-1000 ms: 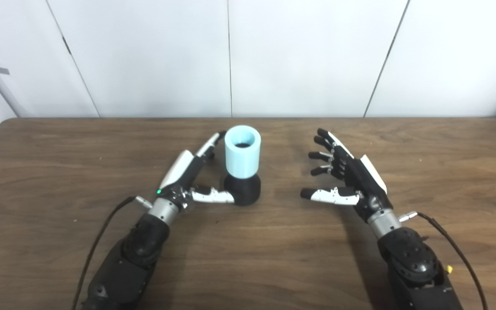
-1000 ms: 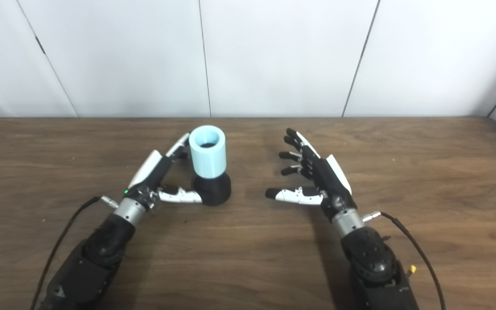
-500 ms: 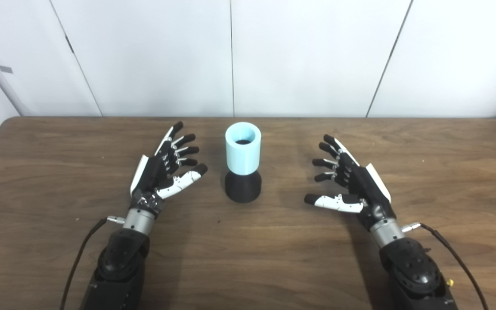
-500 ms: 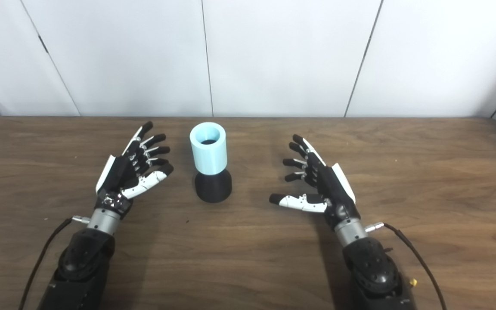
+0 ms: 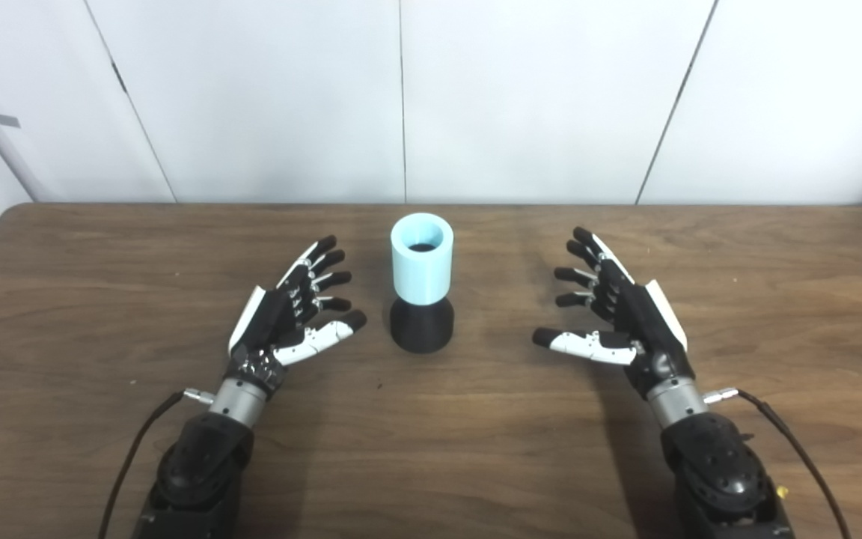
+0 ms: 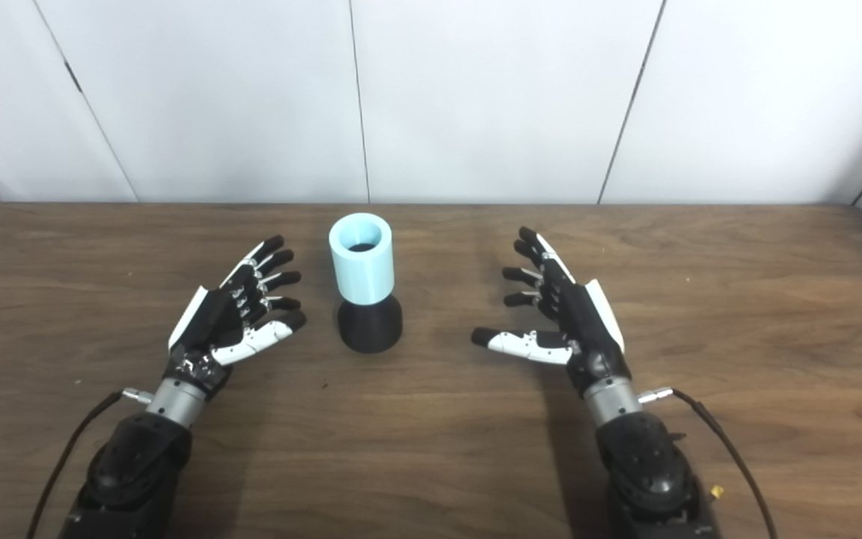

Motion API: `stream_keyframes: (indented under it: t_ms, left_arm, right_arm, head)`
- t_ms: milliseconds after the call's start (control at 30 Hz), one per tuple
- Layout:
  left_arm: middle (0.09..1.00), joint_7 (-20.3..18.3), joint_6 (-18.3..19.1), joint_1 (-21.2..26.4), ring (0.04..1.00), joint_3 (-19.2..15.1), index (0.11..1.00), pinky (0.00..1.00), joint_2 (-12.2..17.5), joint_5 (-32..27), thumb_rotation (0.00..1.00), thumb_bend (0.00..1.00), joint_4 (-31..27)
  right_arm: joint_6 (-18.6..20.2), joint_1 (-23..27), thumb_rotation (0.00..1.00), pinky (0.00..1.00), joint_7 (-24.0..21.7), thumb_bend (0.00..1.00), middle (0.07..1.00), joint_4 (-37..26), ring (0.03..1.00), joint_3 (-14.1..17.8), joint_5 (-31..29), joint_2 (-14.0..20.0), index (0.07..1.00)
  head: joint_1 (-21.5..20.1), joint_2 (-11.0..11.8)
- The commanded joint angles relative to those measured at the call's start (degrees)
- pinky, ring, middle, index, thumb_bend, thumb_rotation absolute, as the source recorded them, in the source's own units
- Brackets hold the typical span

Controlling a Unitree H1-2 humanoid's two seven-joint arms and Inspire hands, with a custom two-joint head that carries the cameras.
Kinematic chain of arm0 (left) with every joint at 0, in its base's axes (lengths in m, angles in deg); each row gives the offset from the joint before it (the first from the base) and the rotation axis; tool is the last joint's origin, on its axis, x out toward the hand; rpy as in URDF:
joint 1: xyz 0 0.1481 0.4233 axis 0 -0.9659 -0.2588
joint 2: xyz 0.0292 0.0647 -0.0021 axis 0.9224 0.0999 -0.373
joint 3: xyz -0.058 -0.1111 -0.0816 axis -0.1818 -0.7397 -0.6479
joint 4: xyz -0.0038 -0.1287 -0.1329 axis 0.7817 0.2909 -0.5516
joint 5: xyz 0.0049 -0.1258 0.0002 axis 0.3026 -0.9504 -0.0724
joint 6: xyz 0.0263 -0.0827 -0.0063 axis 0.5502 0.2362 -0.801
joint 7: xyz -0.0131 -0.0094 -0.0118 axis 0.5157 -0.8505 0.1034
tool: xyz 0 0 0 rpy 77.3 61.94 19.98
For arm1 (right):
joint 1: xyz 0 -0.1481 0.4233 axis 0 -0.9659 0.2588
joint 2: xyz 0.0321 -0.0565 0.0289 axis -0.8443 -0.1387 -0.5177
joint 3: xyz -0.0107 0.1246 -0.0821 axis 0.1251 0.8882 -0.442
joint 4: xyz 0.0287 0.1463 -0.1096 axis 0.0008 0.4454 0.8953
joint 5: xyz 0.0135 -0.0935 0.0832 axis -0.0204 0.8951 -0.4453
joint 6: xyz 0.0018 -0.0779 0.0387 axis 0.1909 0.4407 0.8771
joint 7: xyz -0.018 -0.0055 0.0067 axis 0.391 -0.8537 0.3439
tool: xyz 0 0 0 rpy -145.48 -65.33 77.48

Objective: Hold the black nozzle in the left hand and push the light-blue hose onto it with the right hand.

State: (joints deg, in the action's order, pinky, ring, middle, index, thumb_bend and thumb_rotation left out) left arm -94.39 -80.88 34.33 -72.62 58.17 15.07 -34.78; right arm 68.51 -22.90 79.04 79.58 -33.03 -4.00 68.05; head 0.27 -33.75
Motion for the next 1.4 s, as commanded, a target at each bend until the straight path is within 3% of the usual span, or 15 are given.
stream_keyframes:
  t_ms: [0, 100, 233, 433, 500, 733, 867, 1067, 1367]
  left_arm:
    - [0.941, -0.33, 0.31, 0.13, 0.868, -0.26, 0.972, 0.71, 0.56, -0.93, 0.27, 0.82, -0.69]
    - [0.941, 0.50, 0.24, 1.34, 0.873, -0.14, 0.976, 0.73, 0.63, 0.98, 0.28, 0.84, -0.59]
    - [0.912, 1.46, 0.63, 2.74, 0.856, 0.09, 0.965, 0.75, 0.95, 3.38, 0.31, 0.85, -0.86]
    - [0.914, 0.75, -1.71, 3.35, 0.853, 0.17, 0.964, 0.73, 0.19, 2.15, 0.29, 0.84, 1.50]
    - [0.910, 0.68, -2.04, 3.17, 0.862, 0.05, 0.961, 0.76, -0.36, 1.28, 0.26, 0.84, 1.75]
    - [0.923, 0.09, -4.75, 2.85, 0.860, -0.21, 0.973, 0.73, -1.06, -0.26, 0.25, 0.85, 3.61]
    - [0.940, -2.54, -4.80, 2.49, 0.879, -0.73, 0.981, 0.73, -2.05, -4.58, 0.24, 0.82, 5.16]
    - [0.946, -3.27, -7.64, 2.20, 0.882, -0.70, 0.982, 0.76, -2.30, -4.37, 0.24, 0.81, 6.75]
    - [0.943, -3.74, -8.39, 1.90, 0.899, -1.11, 0.980, 0.79, -2.11, -4.99, 0.26, 0.81, 7.13]
  right_arm:
    - [-0.51, 1.67, 0.18, 0.66, 0.58, 0.86, 0.929, -2.25, 0.811, 0.20, 0.41, 0.59, 0.940]
    - [-0.84, 2.08, 0.20, 0.65, 0.35, 0.88, 0.933, -2.00, 0.809, 0.63, -0.21, 1.03, 0.938]
    - [-2.16, 3.09, 0.21, 0.66, -0.98, 0.89, 0.937, 0.32, 0.817, 1.41, -2.16, 2.68, 0.946]
    - [-4.55, 4.23, 0.18, 0.64, -2.61, 0.89, 0.945, 3.75, 0.819, 1.68, -4.98, 3.90, 0.940]
    - [-5.53, 4.19, 0.18, 0.64, -2.69, 0.90, 0.945, 4.42, 0.826, 1.78, -5.46, 4.02, 0.940]
    - [-8.08, 3.19, 0.23, 0.64, -1.35, 0.91, 0.940, 4.76, 0.811, 2.20, -5.56, 3.24, 0.935]
    - [-9.06, 2.30, 0.23, 0.66, -1.46, 0.92, 0.939, 5.73, 0.827, 3.11, -7.78, 2.06, 0.934]
    - [-9.77, 1.37, 0.22, 0.69, -2.90, 0.92, 0.928, 5.57, 0.843, 2.94, -9.77, 1.84, 0.924]
    - [-11.88, -0.07, 0.24, 0.73, -2.36, 0.92, 0.932, 5.85, 0.844, 2.83, -9.32, 2.15, 0.934]
  head:
    - [0.13, 0.11]
    - [1.07, -0.34]
    - [1.31, -2.85]
    - [2.74, -1.42]
    - [3.22, -1.58]
    - [2.66, -2.26]
    - [2.05, -2.43]
    - [1.96, -1.35]
    - [0.86, -1.66]
